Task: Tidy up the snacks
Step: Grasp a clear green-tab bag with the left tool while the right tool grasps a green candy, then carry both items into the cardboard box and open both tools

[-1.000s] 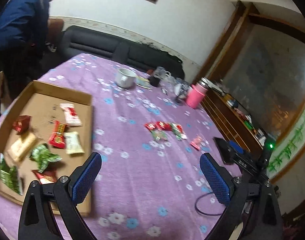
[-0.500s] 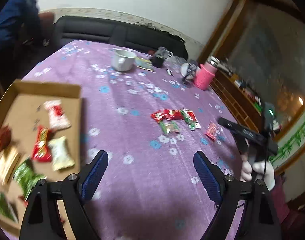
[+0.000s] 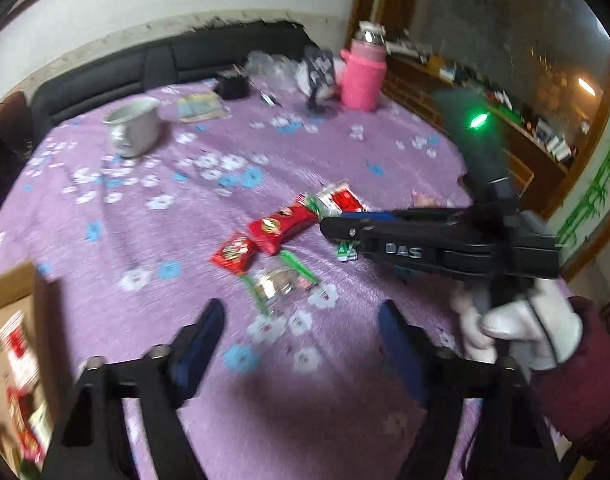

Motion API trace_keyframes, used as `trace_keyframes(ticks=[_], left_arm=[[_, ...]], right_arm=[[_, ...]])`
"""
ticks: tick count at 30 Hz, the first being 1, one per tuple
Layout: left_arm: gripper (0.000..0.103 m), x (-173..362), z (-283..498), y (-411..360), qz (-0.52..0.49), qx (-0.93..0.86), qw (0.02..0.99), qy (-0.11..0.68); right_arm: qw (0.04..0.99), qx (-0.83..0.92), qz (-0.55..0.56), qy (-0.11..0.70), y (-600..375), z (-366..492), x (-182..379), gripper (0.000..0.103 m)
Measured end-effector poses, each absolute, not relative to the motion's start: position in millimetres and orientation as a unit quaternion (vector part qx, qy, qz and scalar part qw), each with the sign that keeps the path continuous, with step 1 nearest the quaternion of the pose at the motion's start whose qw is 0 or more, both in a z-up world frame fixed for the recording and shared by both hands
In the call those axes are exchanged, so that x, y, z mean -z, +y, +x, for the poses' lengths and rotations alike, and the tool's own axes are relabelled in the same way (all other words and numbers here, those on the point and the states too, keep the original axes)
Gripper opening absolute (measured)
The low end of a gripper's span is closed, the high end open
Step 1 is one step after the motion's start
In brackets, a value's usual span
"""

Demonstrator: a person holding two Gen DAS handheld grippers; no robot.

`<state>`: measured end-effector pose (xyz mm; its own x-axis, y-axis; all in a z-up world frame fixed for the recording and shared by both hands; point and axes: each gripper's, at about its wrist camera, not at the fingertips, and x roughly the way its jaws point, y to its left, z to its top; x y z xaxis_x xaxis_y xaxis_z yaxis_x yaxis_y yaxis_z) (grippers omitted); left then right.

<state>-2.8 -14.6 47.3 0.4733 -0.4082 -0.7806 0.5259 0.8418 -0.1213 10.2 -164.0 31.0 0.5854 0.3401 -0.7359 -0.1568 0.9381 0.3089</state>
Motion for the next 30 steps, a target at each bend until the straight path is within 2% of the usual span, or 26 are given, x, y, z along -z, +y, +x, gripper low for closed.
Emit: trace_keyframes(ticks=[8,9,11,12,22,30], left_arm=[[0.072,-11.4,36.7,-51.4,0.149,0.26,0.845,0.444],[0.065,-8.0,38.5,-51.6,0.151,0.259,0.842,0.448],[0.033,-7.3,39.5,-47.4,0.131,0.274,0.837,0.455],[0.031,-8.4,39.7,-44.7,0.121,0.274,0.835,0.461],[0.031,-39.8,11.4,-5.5,0.047,0.256,0.863,0.432],[0.031,-89.9,-32.9,101.7,-0.012,0.186,0.901,0.392]], right_arm=[[0.891,-0.159,0.139,0.401,-182.0,4.1,-54.3,0.019],[0.891,-0.161,0.141,0.401,-182.3,4.3,-54.7,0.019],[0.89,-0.162,0.142,0.402,-182.2,4.4,-54.4,0.019],[0.89,-0.161,0.143,0.403,-182.3,4.7,-53.8,0.019],[0.896,-0.166,0.131,0.39,-171.8,-4.4,-56.5,0.019],[0.89,-0.199,0.123,0.392,-144.6,-13.5,-55.7,0.019]])
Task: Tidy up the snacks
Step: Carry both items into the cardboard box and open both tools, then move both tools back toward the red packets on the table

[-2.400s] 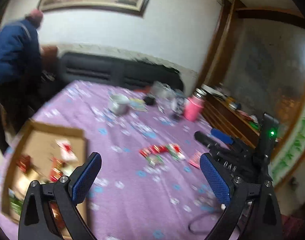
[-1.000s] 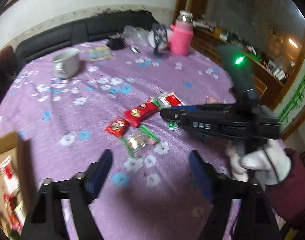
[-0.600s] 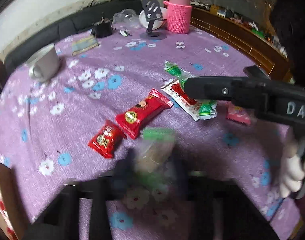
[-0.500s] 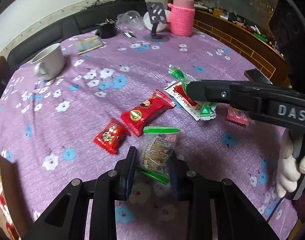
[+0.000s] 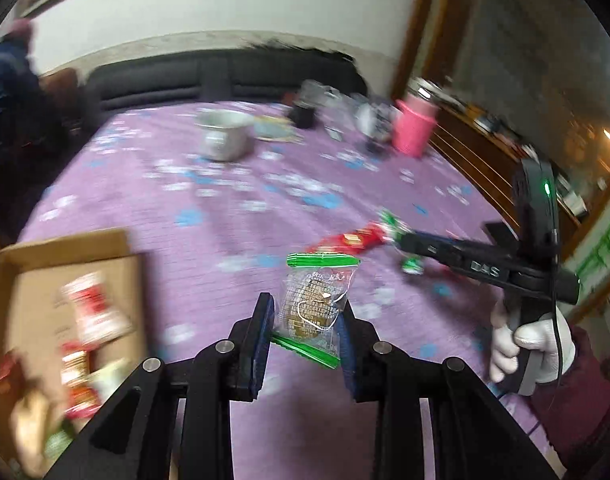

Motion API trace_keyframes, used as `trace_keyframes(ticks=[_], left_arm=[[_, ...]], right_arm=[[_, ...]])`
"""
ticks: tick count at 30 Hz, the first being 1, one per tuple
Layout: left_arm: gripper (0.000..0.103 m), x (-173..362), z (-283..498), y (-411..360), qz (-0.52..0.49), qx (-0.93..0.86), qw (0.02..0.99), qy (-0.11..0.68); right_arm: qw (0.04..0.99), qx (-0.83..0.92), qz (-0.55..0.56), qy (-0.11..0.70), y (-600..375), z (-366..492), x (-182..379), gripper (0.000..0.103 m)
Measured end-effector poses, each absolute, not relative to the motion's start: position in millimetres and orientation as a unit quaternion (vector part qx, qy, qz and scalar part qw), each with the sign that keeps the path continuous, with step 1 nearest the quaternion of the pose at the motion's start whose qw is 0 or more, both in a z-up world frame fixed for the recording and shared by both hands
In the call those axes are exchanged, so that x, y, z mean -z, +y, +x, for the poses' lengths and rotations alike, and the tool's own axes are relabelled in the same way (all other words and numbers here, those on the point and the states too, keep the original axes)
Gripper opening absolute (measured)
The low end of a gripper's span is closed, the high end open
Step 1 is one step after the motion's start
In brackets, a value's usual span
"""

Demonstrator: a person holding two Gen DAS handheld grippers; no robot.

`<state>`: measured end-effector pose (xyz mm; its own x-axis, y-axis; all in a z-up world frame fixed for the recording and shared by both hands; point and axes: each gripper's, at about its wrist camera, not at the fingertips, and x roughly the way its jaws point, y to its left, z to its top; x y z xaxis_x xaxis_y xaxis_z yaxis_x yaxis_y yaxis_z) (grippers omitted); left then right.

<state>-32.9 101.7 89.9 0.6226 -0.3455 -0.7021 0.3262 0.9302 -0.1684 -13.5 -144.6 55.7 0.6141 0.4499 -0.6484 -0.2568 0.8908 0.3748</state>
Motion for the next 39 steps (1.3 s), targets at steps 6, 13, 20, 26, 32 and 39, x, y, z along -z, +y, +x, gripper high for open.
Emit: trace_keyframes(ticks=[6,13,20,26,32,39], left_arm=[[0.032,-94.0,-35.0,205.1,-0.029,0.075,0.912,0.403],[0.032,-72.1,-9.4,267.8,-0.043,0.013,0.904,0.425],[0.032,-42.7,24.8,306.6,-0.087,-0.012,0.884,0.459],[0.034,-41.4,26.9,324.5,-0.13,-0.005,0.881,0.455],[0.059,-58.9,5.0,333.5,-0.154,0.006,0.896,0.417],[0.08,-90.2,-42.6,311.8,-0.189,0.056,0.908,0.37]], right_arm=[[0.878,-0.253,0.103,0.394,-83.6,-27.5,-74.5,0.019],[0.839,-0.336,0.072,0.421,32.8,-22.9,-92.2,0.02],[0.81,-0.38,0.017,0.446,143.2,-12.3,-80.9,0.02],[0.804,-0.378,-0.005,0.46,197.6,1.3,-58.8,0.02],[0.814,-0.382,-0.009,0.437,192.9,-9.9,-70.1,0.032],[0.834,-0.364,0.032,0.414,132.3,-26.5,-91.9,0.034]])
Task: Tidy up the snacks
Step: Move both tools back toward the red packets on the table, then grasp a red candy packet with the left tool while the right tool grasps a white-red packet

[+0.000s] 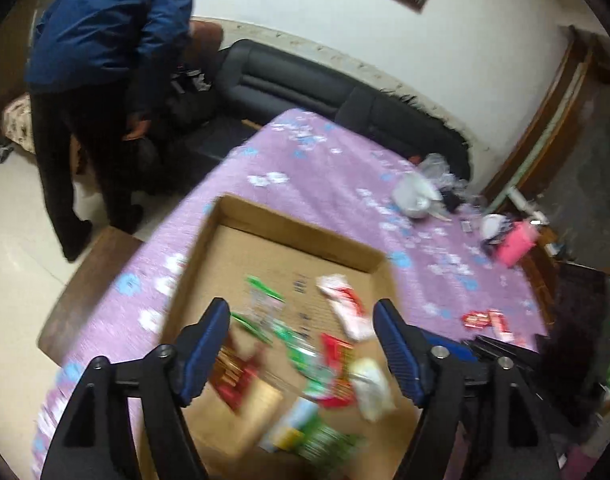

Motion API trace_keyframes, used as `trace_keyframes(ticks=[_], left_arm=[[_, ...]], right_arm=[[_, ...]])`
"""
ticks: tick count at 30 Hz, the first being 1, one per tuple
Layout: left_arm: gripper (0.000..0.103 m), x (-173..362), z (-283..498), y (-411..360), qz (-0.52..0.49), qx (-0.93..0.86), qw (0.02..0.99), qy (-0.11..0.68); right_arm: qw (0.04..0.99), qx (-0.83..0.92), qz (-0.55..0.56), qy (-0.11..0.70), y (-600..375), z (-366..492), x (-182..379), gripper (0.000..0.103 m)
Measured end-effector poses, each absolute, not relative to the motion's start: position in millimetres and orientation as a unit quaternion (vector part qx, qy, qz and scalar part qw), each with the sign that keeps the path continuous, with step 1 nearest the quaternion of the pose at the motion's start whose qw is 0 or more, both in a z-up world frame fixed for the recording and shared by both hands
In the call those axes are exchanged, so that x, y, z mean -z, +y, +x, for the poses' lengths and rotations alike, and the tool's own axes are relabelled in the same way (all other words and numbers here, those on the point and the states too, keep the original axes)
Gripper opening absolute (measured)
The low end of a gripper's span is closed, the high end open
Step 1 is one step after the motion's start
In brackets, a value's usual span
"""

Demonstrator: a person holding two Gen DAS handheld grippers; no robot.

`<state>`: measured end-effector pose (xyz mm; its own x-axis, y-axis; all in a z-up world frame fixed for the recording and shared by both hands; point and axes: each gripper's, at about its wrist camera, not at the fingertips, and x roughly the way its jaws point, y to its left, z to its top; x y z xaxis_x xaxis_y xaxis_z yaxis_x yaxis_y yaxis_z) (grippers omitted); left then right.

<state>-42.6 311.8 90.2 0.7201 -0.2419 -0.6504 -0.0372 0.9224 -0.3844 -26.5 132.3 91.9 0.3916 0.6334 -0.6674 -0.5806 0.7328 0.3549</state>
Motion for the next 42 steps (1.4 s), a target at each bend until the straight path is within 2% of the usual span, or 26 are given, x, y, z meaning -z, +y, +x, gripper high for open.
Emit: trace_keyframes(ticks=[8,14,18,20,25,30,39,42], left_arm=[[0.081,-109.5,-72.8,233.7,-0.187,0.125,0.899,0.376],[0.081,-112.1,-75.3,178.7,-0.165,0.171,0.89,0.389],[0.082,-102.3,-62.6,146.9,-0.147,0.187,0.882,0.406],[0.082,-96.3,-53.1,132.5,-0.14,0.194,0.876,0.418],[0.082,-82.4,-30.0,90.9,-0.105,0.206,0.87,0.434],[0.082,-69.2,-11.8,63.5,-0.061,0.212,0.867,0.447],[0.082,-52.1,34.2,15.7,0.101,0.219,0.873,0.424],[0.082,-34.6,57.5,2.3,0.128,0.22,0.864,0.435]], right_arm=[[0.862,-0.303,0.079,0.399,12.7,-45.9,-97.7,0.034],[0.901,-0.174,0.12,0.379,-133.0,-56.1,-100.3,0.034],[0.913,-0.086,0.15,0.369,-213.5,-54.6,-98.0,0.041],[0.912,-0.061,0.167,0.37,-240.3,-49.0,-92.7,0.041],[0.9,-0.065,0.187,0.387,-255.5,-28.5,-75.4,0.041],[0.882,-0.098,0.164,0.43,-211.5,4.9,-55.7,0.041],[0.876,-0.084,0.122,0.458,-185.8,35.5,-27.1,0.041],[0.883,-0.084,0.099,0.452,-182.3,36.3,-27.1,0.041]])
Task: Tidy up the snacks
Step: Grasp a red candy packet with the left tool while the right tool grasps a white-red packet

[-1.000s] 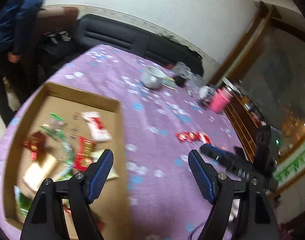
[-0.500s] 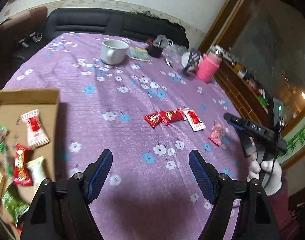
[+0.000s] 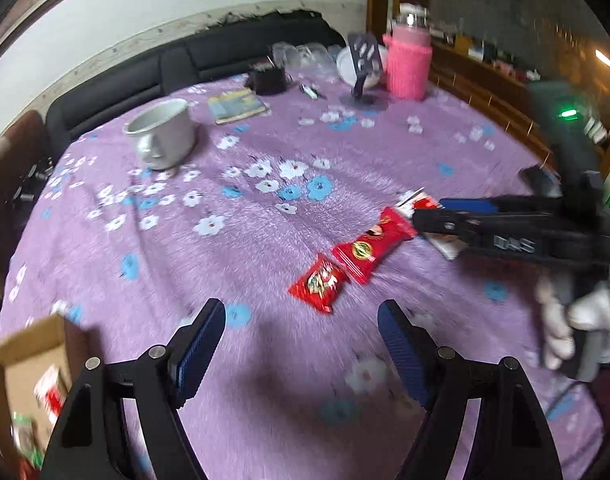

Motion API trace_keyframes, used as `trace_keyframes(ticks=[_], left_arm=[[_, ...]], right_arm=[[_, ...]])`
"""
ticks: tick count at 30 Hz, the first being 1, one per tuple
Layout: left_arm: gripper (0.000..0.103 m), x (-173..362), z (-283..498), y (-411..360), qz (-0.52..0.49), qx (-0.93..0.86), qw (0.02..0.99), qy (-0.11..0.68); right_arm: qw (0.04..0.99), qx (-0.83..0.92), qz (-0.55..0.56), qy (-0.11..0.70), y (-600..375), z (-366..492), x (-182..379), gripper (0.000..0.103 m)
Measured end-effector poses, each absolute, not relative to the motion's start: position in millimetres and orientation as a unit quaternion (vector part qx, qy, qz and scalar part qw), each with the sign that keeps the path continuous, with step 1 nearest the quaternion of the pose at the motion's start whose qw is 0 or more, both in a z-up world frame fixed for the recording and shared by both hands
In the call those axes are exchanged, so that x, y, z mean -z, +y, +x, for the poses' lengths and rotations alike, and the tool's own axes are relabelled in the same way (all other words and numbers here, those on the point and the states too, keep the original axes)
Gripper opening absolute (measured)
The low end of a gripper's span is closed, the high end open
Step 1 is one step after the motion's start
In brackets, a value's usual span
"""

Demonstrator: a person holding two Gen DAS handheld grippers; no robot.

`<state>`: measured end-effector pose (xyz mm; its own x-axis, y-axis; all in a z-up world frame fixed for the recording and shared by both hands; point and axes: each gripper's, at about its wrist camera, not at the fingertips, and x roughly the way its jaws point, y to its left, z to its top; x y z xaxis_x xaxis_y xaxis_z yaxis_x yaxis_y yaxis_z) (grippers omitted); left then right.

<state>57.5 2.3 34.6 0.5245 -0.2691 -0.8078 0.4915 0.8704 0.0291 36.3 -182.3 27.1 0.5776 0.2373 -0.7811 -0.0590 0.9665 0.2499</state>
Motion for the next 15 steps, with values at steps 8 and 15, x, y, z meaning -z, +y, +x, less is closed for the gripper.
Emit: trace_keyframes(ticks=[8,15], left_arm=[[0.054,-8.4,82.0,-20.9,0.157,0.242,0.849,0.444],[0.027,-13.9,74.6,-22.7,0.148,0.235,0.851,0.446]], right_arm=[[0.893,-0.065,0.03,0.444,-167.9,35.1,-25.0,0.025],[0.893,-0.067,0.055,0.441,-178.2,29.5,-29.9,0.018]])
